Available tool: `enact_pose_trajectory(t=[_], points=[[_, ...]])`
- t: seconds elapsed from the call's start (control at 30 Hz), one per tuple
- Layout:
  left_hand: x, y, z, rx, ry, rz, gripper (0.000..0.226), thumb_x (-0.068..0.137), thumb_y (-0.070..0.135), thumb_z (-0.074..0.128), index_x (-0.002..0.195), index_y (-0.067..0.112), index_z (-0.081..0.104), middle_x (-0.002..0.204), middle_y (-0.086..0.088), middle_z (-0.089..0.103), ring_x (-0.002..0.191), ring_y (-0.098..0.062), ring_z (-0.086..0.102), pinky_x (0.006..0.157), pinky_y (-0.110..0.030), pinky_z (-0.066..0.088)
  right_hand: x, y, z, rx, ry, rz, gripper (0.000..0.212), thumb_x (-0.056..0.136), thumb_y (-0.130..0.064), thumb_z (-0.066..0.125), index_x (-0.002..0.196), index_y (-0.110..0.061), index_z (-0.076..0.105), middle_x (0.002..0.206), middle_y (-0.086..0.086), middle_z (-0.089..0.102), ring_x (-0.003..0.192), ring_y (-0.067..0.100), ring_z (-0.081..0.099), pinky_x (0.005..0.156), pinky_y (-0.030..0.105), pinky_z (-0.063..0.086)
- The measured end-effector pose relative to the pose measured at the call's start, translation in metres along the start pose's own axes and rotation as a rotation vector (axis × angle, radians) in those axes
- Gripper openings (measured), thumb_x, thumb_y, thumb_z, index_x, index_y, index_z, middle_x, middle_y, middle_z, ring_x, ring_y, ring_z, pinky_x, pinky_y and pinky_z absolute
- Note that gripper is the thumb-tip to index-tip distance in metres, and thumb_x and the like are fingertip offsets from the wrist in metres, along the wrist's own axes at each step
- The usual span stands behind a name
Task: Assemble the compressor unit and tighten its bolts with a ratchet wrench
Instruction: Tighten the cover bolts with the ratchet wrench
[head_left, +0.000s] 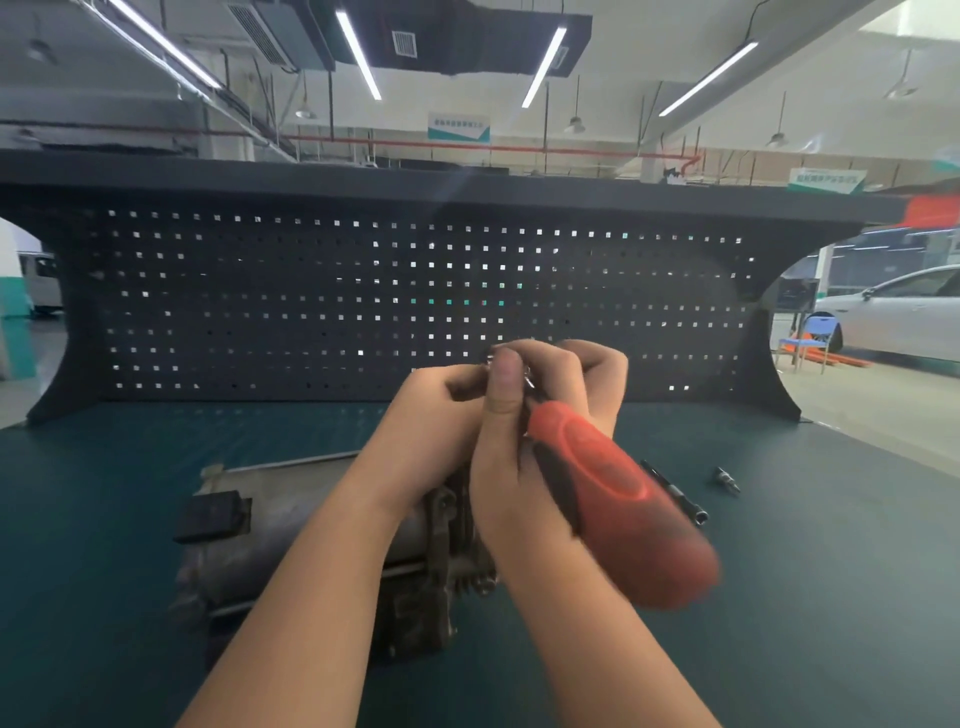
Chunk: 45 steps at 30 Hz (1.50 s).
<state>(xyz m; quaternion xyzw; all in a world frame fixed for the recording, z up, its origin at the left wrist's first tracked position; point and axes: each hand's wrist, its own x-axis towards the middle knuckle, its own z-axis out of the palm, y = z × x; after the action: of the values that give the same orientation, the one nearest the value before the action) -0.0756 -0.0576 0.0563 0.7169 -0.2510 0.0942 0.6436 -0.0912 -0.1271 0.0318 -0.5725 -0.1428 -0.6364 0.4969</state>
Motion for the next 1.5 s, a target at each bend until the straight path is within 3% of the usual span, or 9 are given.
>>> enact_pose_trajectory(t=[0.07, 0.17, 0.23, 0.4, 0.6, 0.8, 1.0, 1.17, 1.5], points=[[0.003, -0.003, -0.007, -0.173, 0.072, 0.049, 0.029, 0.091, 0.011, 0.048, 0.104, 0.010, 0.074, 0.104, -0.008, 0.075, 0.102, -0.017, 0.068, 0.097, -0.039, 0.047, 0.007, 0.000, -0.007, 0.000, 0.038, -0.030, 0.020, 0.095, -0.048, 0.044, 0.095, -0.033, 0.056, 0.105, -0.022, 0.040, 0.079, 0.009, 0.061, 0.065, 0.030, 0.054], [0.009, -0.007, -0.018, -0.484, 0.276, 0.016, 0.039, 0.087, -0.001, 0.034, 0.095, 0.007, 0.072, 0.098, -0.002, 0.077, 0.106, -0.013, 0.068, 0.101, -0.029, 0.044, 0.019, -0.005, -0.015, 0.248, 0.184, 0.027, 0.007, 0.096, -0.026, 0.050, 0.089, -0.028, 0.048, 0.094, 0.006, 0.053, 0.073, 0.030, 0.065, 0.064, 0.031, 0.056], [0.014, -0.011, -0.019, -0.568, 0.303, -0.011, 0.042, 0.085, -0.005, 0.030, 0.089, 0.004, 0.071, 0.094, -0.006, 0.076, 0.103, -0.018, 0.069, 0.096, -0.030, 0.047, 0.024, -0.007, -0.018, 0.430, 0.226, 0.168, 0.011, 0.096, -0.018, 0.050, 0.086, -0.020, 0.047, 0.078, -0.002, 0.059, 0.067, 0.025, 0.068, 0.063, 0.029, 0.057], [0.017, -0.018, -0.019, -0.308, 0.326, 0.004, 0.042, 0.076, 0.003, 0.040, 0.067, 0.020, 0.078, 0.089, 0.000, 0.077, 0.104, -0.019, 0.068, 0.098, -0.039, 0.049, 0.024, -0.001, -0.015, 0.638, 0.136, 0.487, 0.019, 0.100, -0.017, 0.049, 0.083, -0.009, 0.048, 0.059, -0.011, 0.060, 0.059, 0.010, 0.065, 0.063, 0.026, 0.057], [0.009, -0.019, -0.036, -0.046, 0.260, 0.003, 0.033, 0.065, 0.016, 0.043, 0.060, 0.025, 0.075, 0.079, 0.007, 0.076, 0.092, -0.014, 0.069, 0.095, -0.041, 0.050, 0.021, 0.002, -0.011, 0.765, 0.043, 0.613, 0.018, 0.100, -0.020, 0.050, 0.089, -0.006, 0.049, 0.059, -0.009, 0.063, 0.058, 0.010, 0.068, 0.069, 0.026, 0.058], [0.001, -0.011, -0.041, -0.268, 0.088, -0.002, 0.045, 0.090, -0.003, 0.043, 0.068, 0.017, 0.077, 0.078, -0.005, 0.072, 0.083, -0.021, 0.065, 0.074, -0.029, 0.045, 0.016, 0.001, -0.006, 0.783, -0.072, 0.619, 0.022, 0.100, -0.020, 0.051, 0.081, -0.009, 0.046, 0.061, -0.009, 0.062, 0.063, 0.011, 0.069, 0.077, 0.034, 0.059], [-0.001, -0.013, -0.042, -0.268, 0.038, 0.005, 0.030, 0.087, -0.007, 0.043, 0.093, 0.000, 0.071, 0.097, -0.019, 0.068, 0.096, -0.030, 0.058, 0.088, -0.037, 0.039, 0.015, 0.004, -0.006, 0.767, -0.063, 0.615, 0.022, 0.099, -0.019, 0.051, 0.080, -0.010, 0.046, 0.060, -0.009, 0.062, 0.061, 0.011, 0.069, 0.078, 0.035, 0.059], [-0.001, -0.014, -0.044, -0.282, -0.003, 0.011, 0.027, 0.074, 0.004, 0.054, 0.089, 0.006, 0.076, 0.100, -0.022, 0.070, 0.098, -0.032, 0.061, 0.093, -0.038, 0.043, 0.018, 0.010, -0.006, 0.782, -0.057, 0.654, 0.020, 0.100, -0.019, 0.051, 0.084, -0.006, 0.049, 0.062, -0.007, 0.061, 0.060, 0.012, 0.067, 0.074, 0.032, 0.059], [0.001, -0.015, -0.044, -0.249, 0.013, -0.014, 0.033, 0.089, -0.008, 0.043, 0.093, 0.001, 0.075, 0.099, -0.023, 0.073, 0.095, -0.029, 0.066, 0.088, -0.033, 0.047, 0.023, 0.016, 0.000, 0.701, -0.070, 0.631, 0.025, 0.101, -0.017, 0.049, 0.077, -0.008, 0.053, 0.059, -0.004, 0.060, 0.059, 0.011, 0.063, 0.069, 0.031, 0.057]])
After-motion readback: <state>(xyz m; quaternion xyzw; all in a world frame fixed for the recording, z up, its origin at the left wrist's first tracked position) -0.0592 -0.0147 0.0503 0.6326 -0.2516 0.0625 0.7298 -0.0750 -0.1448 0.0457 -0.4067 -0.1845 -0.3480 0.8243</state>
